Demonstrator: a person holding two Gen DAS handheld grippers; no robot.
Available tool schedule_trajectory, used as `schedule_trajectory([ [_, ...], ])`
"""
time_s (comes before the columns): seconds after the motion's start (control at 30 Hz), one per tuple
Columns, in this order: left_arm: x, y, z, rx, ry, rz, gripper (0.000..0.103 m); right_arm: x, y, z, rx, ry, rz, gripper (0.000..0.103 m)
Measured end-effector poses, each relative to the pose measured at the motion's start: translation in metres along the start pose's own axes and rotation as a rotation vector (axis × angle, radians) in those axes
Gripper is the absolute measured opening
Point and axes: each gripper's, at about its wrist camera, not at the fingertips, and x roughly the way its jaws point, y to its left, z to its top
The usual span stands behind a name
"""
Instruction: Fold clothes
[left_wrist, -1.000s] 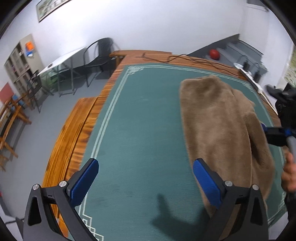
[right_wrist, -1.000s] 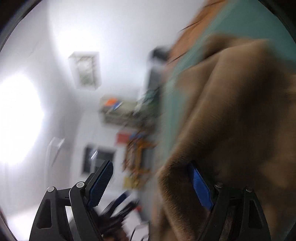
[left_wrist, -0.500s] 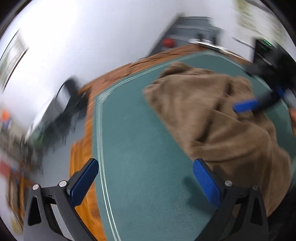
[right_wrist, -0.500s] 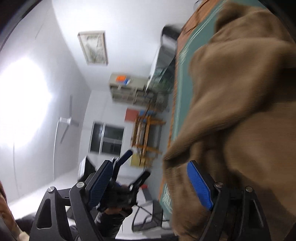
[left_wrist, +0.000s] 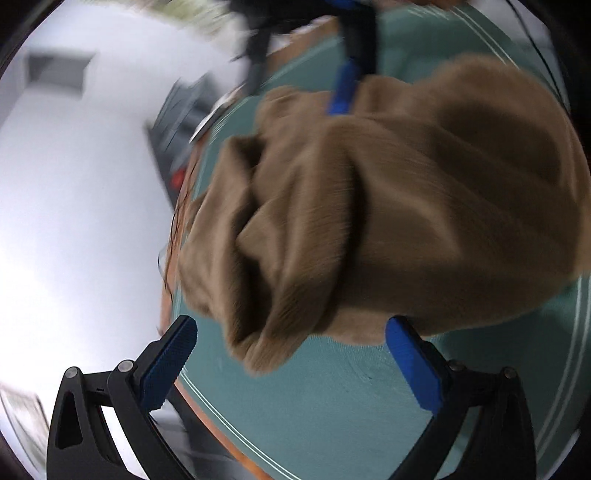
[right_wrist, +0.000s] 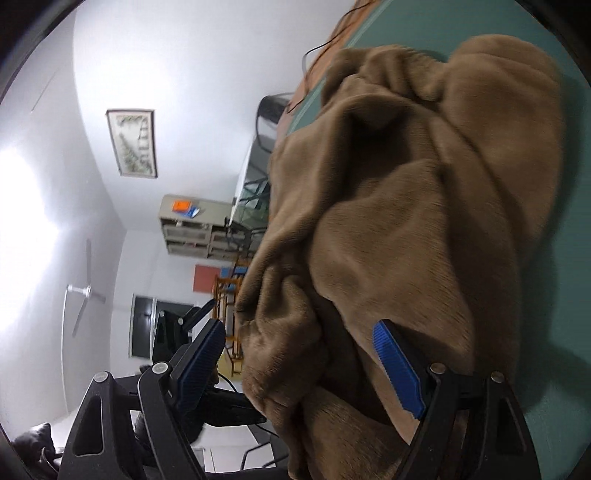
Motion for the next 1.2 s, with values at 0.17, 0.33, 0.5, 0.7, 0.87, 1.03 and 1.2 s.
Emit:
schedule_trajectory([
  [0.17, 0.021, -0.011, 0.006, 0.16, -0.003, -0.004, 0.098, -0.034, -0.013, -0.009, 0.043, -0.06, -0.006, 0.084],
  [0.33, 0.049, -0.008, 0.004, 0.233, 0.061, -0.076, 0.059, -0.068, -0.027, -0.019, 0.077, -0.114, -0.016, 0.084],
  [0.5, 0.062, 0.022, 0.006, 0.126, 0.088, -0.161, 0.038, -0.075, -0.024, -0.034, 0.075, -0.158, -0.076, 0.084],
  [0.7, 0.071, 0.084, 0.005, -0.118, 0.108, -0.115, 0.018, -0.095, 0.014, -0.054, -0.119, -0.255, -0.389, 0.084],
  [0.87, 0.069, 0.142, -0.008, -0.357, 0.12, -0.057, 0.018, -0.108, 0.042, -0.091, -0.419, -0.222, -0.691, 0.084],
  [1.03, 0.054, 0.174, -0.031, -0.589, 0.107, -0.049, 0.018, -0.082, 0.066, -0.116, -0.551, -0.067, -0.682, 0.084],
  [1.2, 0.016, 0.199, -0.02, -0.771, -0.001, -0.057, 0.017, -0.061, 0.088, -0.139, -0.649, 0.011, -0.626, 0.084],
])
